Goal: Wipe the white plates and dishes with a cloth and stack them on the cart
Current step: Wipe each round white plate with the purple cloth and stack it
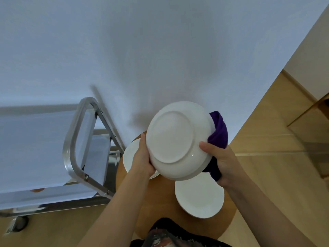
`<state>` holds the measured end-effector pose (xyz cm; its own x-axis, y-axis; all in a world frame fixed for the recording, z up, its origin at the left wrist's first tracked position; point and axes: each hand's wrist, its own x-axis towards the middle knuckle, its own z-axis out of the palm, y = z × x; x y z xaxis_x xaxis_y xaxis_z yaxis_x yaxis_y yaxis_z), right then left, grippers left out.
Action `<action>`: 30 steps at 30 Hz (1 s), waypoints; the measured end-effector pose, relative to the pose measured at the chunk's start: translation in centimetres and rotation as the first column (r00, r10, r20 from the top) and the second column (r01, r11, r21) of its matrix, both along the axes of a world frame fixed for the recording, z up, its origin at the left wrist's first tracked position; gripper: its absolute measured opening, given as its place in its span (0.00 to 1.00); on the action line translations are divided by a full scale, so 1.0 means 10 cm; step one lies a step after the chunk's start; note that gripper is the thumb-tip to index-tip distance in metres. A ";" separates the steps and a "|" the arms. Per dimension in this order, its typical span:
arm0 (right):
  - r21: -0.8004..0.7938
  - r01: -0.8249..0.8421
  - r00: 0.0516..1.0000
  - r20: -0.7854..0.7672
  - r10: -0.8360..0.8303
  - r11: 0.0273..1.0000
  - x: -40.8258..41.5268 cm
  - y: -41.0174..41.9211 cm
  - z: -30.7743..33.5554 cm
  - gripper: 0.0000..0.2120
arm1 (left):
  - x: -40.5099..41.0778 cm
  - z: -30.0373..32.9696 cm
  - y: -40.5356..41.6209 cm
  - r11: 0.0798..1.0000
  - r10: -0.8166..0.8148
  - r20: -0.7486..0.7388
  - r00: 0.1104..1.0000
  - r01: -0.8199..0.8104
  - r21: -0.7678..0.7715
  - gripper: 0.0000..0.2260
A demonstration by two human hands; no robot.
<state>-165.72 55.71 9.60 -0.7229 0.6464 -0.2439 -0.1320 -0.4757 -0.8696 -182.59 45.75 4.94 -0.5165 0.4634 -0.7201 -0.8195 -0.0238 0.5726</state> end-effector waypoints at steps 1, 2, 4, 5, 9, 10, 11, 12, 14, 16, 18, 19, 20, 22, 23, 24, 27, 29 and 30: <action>0.019 -0.040 0.998 0.053 0.039 0.999 0.05 0.03 -0.02 0.24 | -0.03 0.02 0.00 0.999 0.045 -0.065 0.997 -0.047 -0.028 0.19; 0.059 -0.083 0.989 0.129 0.075 0.995 0.09 0.07 -0.05 0.25 | -0.05 0.06 0.00 0.995 0.077 -0.144 0.987 -0.085 -0.057 0.18; 0.172 -0.123 0.950 0.305 0.066 0.977 0.15 0.11 -0.09 0.28 | -0.12 0.14 -0.01 0.985 0.102 -0.294 0.950 -0.138 -0.106 0.17; 0.224 -0.079 0.934 0.358 -0.006 0.971 0.16 0.13 -0.11 0.29 | -0.17 0.19 -0.02 0.978 0.095 -0.366 0.926 -0.155 -0.139 0.18; 0.417 0.210 0.939 0.164 -0.301 0.884 0.08 0.13 -0.08 0.18 | -0.28 0.39 -0.01 0.957 -0.042 -0.686 0.726 -0.168 -0.236 0.24; 0.500 0.202 0.959 0.073 -0.273 0.842 0.03 0.10 0.00 0.17 | -0.26 0.43 0.01 0.953 -0.095 -0.762 0.640 -0.161 -0.255 0.25; 0.603 0.159 0.978 0.009 -0.206 0.782 -0.03 0.07 0.07 0.17 | -0.23 0.48 0.04 0.949 -0.150 -0.822 0.549 -0.151 -0.275 0.26; 0.717 0.074 0.993 0.015 -0.121 0.693 -0.10 0.04 0.13 0.19 | -0.20 0.52 0.06 0.945 -0.198 -0.861 0.468 -0.143 -0.295 0.26; 0.884 -0.202 0.974 0.227 -0.009 0.421 -0.26 -0.02 0.19 0.22 | -0.15 0.60 0.11 0.939 -0.283 -0.892 0.353 -0.090 -0.333 0.26; 0.896 -0.375 0.917 0.396 -0.044 0.239 -0.36 -0.05 0.19 0.26 | -0.12 0.65 0.12 0.929 -0.350 -0.898 0.266 -0.021 -0.369 0.26; 0.913 -0.400 0.908 0.407 -0.103 0.084 -0.38 -0.03 0.21 0.35 | -0.11 0.69 0.10 0.920 -0.381 -0.898 0.221 -0.006 -0.392 0.26; 0.917 -0.400 0.911 0.398 -0.108 0.011 -0.39 0.00 0.23 0.39 | -0.11 0.70 0.10 0.914 -0.395 -0.894 0.210 -0.003 -0.405 0.26; 0.913 -0.405 0.911 0.399 -0.100 -0.049 -0.40 0.04 0.27 0.43 | -0.10 0.71 0.09 0.907 -0.412 -0.890 0.196 -0.006 -0.421 0.25; 0.886 -0.433 0.901 0.425 -0.080 -0.165 -0.45 0.15 0.37 0.48 | -0.08 0.74 0.08 0.893 -0.445 -0.883 0.151 -0.006 -0.451 0.25; 0.866 -0.444 0.895 0.440 -0.069 -0.232 -0.48 0.20 0.43 0.49 | -0.06 0.74 0.07 0.890 -0.454 -0.884 0.110 0.003 -0.457 0.25; 0.842 -0.454 0.887 0.457 -0.060 -0.293 -0.51 0.24 0.48 0.50 | -0.04 0.75 0.06 0.888 -0.459 -0.887 0.058 0.012 -0.459 0.25; 0.808 -0.500 0.857 0.512 -0.048 -0.312 -0.56 0.34 0.59 0.53 | 0.00 0.78 0.01 0.900 -0.435 -0.897 -0.075 -0.014 -0.435 0.24; 0.845 -0.524 0.852 0.523 -0.038 -0.109 -0.54 0.40 0.63 0.54 | -0.03 0.81 -0.03 0.924 -0.380 -0.923 -0.062 -0.063 -0.376 0.23; 0.870 -0.492 0.870 0.493 -0.019 0.040 -0.51 0.43 0.63 0.52 | -0.05 0.83 -0.05 0.936 -0.342 -0.940 -0.017 -0.091 -0.339 0.24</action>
<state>-170.83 59.96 15.90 -0.9380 0.2833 0.1999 0.1508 0.8525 -0.5005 -183.07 45.26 13.23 -0.7506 0.5530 0.3618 0.5860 0.3039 0.7512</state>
